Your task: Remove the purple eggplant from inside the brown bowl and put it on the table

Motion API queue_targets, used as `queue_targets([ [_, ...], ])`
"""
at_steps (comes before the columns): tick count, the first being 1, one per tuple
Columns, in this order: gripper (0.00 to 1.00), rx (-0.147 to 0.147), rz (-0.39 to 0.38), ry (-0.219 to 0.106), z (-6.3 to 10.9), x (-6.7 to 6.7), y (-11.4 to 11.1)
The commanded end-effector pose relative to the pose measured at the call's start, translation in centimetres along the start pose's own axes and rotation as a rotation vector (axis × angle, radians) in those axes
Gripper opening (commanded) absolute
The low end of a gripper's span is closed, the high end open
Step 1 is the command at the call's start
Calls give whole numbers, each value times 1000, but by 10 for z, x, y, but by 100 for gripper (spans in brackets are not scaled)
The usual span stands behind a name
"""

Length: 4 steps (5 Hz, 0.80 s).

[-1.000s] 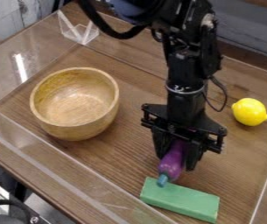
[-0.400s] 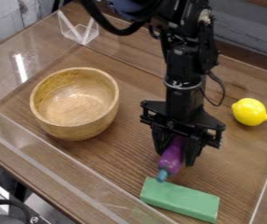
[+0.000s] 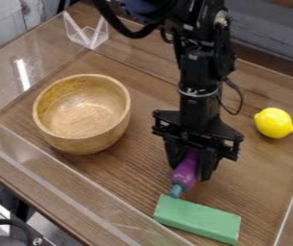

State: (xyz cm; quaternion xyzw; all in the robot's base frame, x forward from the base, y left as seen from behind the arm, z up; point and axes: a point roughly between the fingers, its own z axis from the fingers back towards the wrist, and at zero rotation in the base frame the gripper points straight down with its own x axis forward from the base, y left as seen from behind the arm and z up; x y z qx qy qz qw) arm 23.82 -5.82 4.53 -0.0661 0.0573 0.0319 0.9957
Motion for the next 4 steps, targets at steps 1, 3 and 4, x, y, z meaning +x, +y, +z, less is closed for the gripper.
queue_targets([
  [1, 0, -19, 5, -60, 14, 14, -1],
  [3, 100, -20, 12, -69, 30, 12, 2],
  [4, 100, -36, 16, -120, 54, 12, 7],
])
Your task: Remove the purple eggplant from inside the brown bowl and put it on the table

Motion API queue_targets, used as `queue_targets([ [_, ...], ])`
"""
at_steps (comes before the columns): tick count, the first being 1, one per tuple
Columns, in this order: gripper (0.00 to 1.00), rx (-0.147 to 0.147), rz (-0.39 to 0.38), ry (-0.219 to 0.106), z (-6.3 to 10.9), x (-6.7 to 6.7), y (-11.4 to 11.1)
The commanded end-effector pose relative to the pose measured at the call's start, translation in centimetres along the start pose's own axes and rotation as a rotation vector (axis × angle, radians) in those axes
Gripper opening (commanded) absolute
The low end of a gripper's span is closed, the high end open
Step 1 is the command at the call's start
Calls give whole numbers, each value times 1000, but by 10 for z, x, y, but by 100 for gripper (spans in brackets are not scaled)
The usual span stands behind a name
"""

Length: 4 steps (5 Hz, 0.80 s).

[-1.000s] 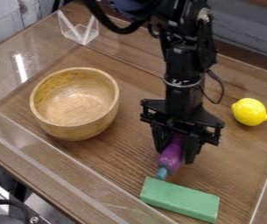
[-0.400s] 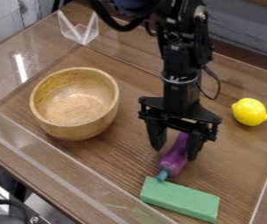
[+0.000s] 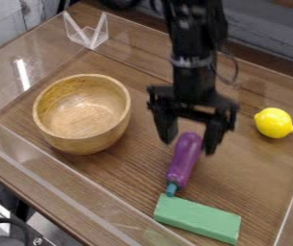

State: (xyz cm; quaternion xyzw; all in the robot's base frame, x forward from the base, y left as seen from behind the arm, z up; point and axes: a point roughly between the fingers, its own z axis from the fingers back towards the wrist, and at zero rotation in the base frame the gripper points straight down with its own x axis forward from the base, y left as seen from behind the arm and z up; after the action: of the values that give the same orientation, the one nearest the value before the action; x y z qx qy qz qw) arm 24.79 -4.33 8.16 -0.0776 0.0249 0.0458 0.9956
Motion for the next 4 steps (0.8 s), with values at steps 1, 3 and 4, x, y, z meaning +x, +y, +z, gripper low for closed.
queue_targets([
  [1, 100, -17, 2, -100, 37, 10, 0],
  [3, 100, -4, 44, -159, 76, 27, 36],
  [4, 100, 9, 64, -172, 84, 31, 70],
])
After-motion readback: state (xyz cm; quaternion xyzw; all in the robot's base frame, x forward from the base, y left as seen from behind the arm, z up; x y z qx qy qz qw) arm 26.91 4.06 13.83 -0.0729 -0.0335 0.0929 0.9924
